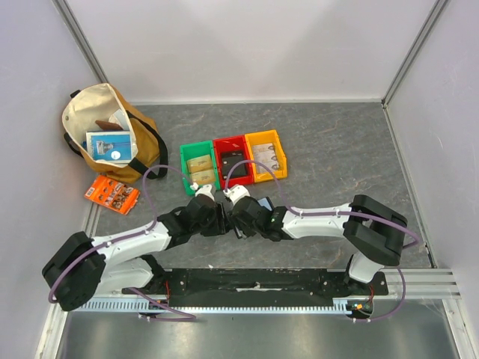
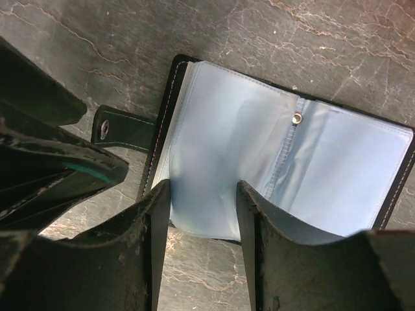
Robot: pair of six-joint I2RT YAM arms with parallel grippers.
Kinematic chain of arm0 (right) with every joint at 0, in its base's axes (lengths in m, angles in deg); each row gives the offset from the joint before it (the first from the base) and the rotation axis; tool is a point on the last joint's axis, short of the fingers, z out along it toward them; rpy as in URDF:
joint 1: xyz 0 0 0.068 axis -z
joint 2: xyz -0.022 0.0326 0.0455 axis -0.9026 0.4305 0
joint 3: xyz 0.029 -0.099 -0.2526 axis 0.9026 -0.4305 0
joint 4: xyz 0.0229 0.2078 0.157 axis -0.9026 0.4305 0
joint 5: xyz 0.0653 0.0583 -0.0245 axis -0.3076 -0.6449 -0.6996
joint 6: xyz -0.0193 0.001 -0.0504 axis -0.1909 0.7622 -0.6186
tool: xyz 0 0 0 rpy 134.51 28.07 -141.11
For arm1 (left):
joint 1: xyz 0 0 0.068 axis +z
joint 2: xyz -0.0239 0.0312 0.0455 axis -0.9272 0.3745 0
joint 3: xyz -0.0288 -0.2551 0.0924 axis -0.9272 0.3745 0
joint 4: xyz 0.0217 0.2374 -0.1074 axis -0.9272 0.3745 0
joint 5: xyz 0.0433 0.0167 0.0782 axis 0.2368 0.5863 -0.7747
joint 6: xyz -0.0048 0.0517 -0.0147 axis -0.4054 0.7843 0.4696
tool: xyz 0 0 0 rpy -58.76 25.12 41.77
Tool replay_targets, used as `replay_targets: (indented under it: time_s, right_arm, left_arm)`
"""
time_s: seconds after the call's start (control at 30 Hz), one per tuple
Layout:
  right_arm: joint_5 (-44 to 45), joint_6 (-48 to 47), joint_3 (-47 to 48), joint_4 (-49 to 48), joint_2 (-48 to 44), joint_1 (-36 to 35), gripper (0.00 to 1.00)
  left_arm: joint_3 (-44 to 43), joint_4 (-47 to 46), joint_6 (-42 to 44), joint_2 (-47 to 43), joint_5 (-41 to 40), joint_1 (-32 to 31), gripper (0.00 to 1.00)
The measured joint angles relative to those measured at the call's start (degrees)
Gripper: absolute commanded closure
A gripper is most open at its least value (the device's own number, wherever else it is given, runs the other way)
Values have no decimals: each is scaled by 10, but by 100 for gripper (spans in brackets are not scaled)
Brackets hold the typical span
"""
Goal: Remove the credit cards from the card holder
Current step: Remove the credit card from the card holder.
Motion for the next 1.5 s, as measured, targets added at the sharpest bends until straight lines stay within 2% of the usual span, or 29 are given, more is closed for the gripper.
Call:
replay_targets:
  time_s: [0.07,0.2,0.23,0.33,0.57,0.8,0.93,1.23,1.5]
  right_arm:
    - [-5,1,-2,0,-3,4,51]
    - [-14,3,-6,0,-9,9,52]
    - [-15,4,-7,0,-11,11,53]
    - [-16,7,-11,0,-20,15,53]
    - [1,11,-26,10,-64,43,53]
    - [41,11,-67,36,-106,106,53]
    - [52,10,-86,68,-125,128,49]
    - [-14,-21,-53,64,-185,98,28]
    - [-63,-37,10,28,-79,34,21]
  left_arm:
    - [-8,-7,0,13,-6,0,51]
    - [-16,-17,1,32,-23,0,68]
    - [-17,-19,1,39,-29,0,79]
    - [-24,-20,4,55,-42,0,98]
    - [-34,-19,7,69,-57,0,98]
    - [-34,-4,7,56,-58,0,98]
    - [-32,3,6,33,-55,0,98]
    - [-3,6,2,-18,-40,0,98]
    - [25,6,-10,-37,-25,0,98]
